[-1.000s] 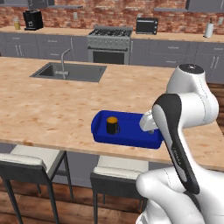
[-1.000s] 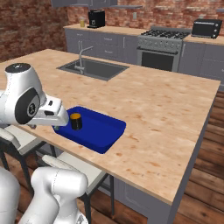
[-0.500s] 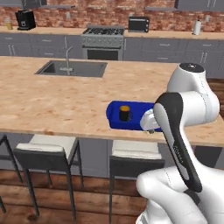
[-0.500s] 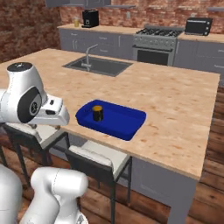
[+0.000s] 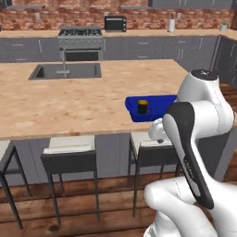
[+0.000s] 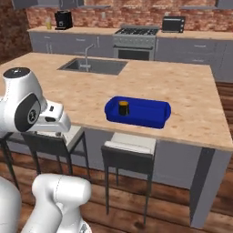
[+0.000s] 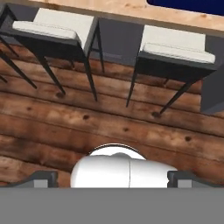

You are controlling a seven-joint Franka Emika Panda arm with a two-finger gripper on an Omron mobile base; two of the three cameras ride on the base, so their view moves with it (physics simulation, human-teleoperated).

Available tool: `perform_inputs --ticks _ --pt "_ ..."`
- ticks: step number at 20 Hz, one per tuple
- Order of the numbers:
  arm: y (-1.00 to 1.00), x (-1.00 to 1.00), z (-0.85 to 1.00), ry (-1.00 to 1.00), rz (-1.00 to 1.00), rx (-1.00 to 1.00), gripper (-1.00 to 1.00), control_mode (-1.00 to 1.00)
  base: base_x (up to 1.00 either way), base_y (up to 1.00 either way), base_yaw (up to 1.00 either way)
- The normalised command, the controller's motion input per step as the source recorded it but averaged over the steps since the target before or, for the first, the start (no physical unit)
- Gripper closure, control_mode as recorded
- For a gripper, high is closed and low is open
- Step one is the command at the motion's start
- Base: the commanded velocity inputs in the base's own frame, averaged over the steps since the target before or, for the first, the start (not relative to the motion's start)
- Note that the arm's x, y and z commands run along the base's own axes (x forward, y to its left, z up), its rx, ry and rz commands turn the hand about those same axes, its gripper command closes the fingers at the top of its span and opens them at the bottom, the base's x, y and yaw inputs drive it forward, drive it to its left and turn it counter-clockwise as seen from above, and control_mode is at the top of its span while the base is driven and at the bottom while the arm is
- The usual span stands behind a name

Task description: There is a tray on the dining counter. Grab the cup, mug, and pitcher and place them on the tray. The pitcher may be placed next to the tray if it cannot fit the tray.

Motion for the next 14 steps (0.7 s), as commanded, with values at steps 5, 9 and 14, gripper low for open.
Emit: perform_inputs --ticks 5,9,14 --pt "0.0 0.0 0.0 0.0 0.0 0.0 -1.0 1.0 0.02 1.0 -0.27" --pt "0.0 0.0 0.0 0.0 0.0 0.0 -1.0 1.0 -0.01 1.0 -0.07" --pt "0.0 0.0 0.0 0.0 0.0 0.0 -1.0 1.0 -0.06 1.0 0.0"
